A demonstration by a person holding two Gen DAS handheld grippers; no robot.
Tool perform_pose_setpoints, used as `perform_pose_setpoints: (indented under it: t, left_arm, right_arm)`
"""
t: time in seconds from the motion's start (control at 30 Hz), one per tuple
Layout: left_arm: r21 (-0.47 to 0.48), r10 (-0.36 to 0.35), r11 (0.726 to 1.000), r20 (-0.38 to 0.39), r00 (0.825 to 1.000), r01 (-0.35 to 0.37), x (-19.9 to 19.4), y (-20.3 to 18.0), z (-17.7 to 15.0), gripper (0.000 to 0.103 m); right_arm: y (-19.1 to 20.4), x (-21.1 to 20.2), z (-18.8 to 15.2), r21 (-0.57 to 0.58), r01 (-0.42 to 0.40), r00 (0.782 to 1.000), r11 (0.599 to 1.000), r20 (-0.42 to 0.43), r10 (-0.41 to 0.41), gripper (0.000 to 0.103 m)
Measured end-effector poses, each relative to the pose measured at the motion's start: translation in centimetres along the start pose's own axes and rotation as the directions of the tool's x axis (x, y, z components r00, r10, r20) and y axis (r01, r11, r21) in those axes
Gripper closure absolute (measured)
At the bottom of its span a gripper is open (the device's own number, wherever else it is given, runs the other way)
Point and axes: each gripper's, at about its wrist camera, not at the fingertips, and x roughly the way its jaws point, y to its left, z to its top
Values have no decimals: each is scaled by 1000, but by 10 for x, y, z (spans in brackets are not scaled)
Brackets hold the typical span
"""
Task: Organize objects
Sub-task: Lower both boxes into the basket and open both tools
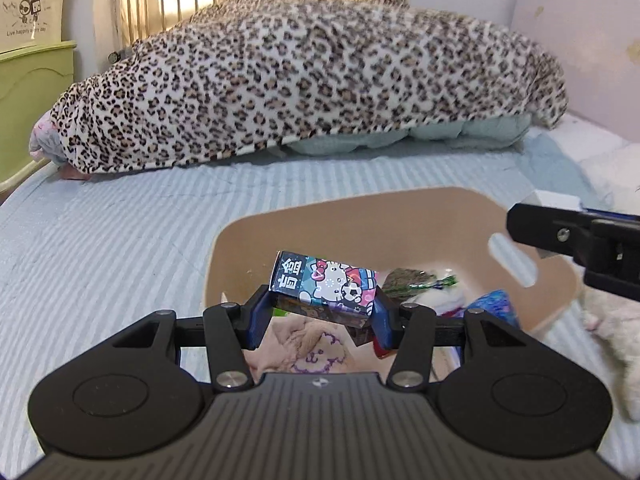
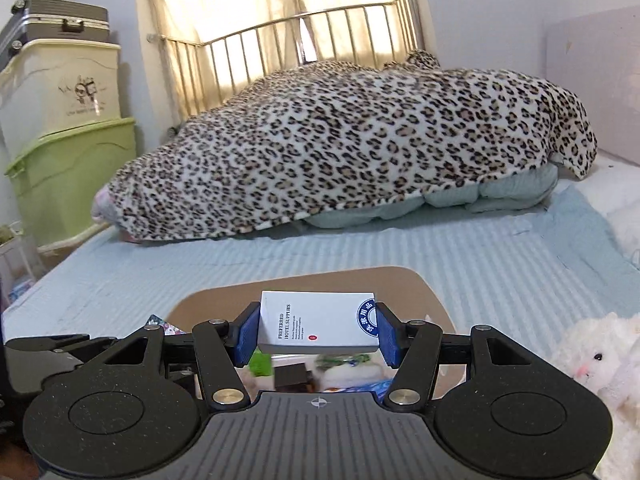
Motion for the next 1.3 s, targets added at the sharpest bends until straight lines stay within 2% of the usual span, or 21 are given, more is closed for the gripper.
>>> perform_pose_setpoints:
  t: [0.23, 0.47, 0.53, 0.6, 0.73, 0.83, 1.3]
  left_arm:
    - [-5, 64, 998, -104, 992, -65, 47, -4, -7, 50]
    - [-25, 42, 999, -135, 990, -46, 54, -4, -10, 49]
    - [-37, 33, 999, -142, 989, -38, 53, -3, -10, 45]
    - [-47, 14, 999, -139, 990, -21, 50, -2, -8, 41]
    - [-35, 49, 998, -101, 994, -53, 39, -8, -5, 13]
    - [-47, 42, 998, -91, 995, -46, 29, -7, -3, 11]
    - [-70, 48, 996, -89, 995, -54, -32, -4, -8, 8]
  right_arm:
    - [-18, 39, -14, 24, 56, 997, 998, -62, -55, 47]
    - [-29, 62, -27, 45, 81, 985, 996, -156, -73, 47]
    - [-28, 63, -29, 35, 85, 983, 996, -167, -78, 37]
    - [-26, 60, -30, 22, 86, 983, 996, -163, -82, 29]
    - [-22, 49, -27, 5, 102, 986, 995, -130, -101, 8]
    - [-20, 40, -25, 7, 110, 987, 994, -121, -109, 3]
    - [-19, -15, -20, 16, 123, 987, 992, -106, -121, 0]
